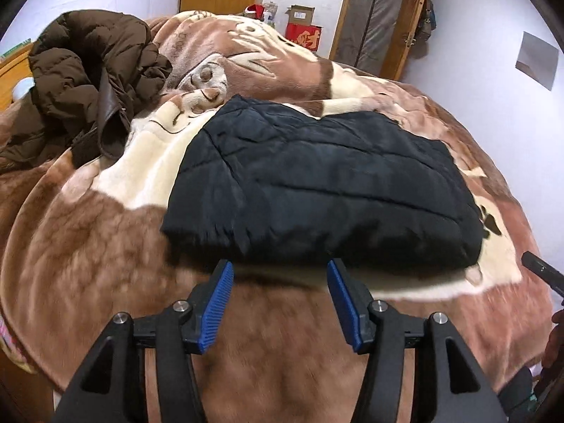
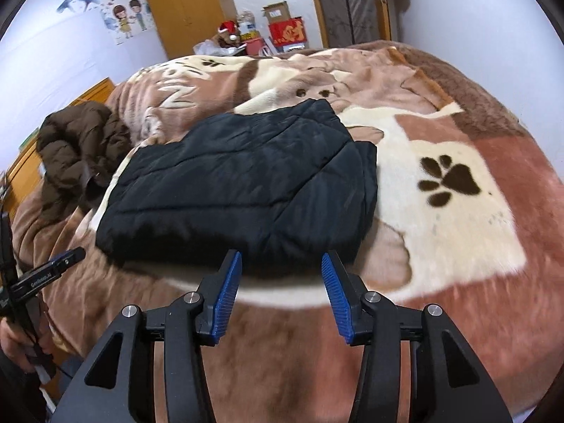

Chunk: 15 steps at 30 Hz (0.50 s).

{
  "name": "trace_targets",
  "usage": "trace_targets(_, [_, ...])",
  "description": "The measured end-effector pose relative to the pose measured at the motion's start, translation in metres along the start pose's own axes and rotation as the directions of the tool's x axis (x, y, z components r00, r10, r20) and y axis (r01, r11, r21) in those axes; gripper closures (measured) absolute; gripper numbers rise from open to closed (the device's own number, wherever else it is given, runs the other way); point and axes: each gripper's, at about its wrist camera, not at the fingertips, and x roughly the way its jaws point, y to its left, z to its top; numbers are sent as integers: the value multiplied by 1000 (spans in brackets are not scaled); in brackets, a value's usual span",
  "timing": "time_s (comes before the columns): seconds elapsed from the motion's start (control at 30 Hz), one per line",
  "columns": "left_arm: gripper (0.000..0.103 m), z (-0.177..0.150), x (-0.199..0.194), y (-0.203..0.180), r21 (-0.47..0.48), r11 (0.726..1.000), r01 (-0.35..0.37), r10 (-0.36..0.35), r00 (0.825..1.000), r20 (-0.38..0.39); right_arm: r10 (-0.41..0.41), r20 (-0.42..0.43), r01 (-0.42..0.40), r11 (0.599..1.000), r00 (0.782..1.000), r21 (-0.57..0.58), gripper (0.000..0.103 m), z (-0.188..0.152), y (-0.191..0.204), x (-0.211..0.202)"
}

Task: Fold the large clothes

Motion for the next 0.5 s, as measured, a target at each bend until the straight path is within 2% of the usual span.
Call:
trace_targets(0.3, [37, -47, -67, -34, 52, 999, 8, -10, 1000, 25, -13, 11, 14, 996, 1000, -83, 54, -53, 24, -51])
trace_targets(0.5, [37, -69, -89, -50, 75, 997, 17, -18, 1000, 22, -32, 38, 38, 986, 999, -163, 53, -72, 39, -70])
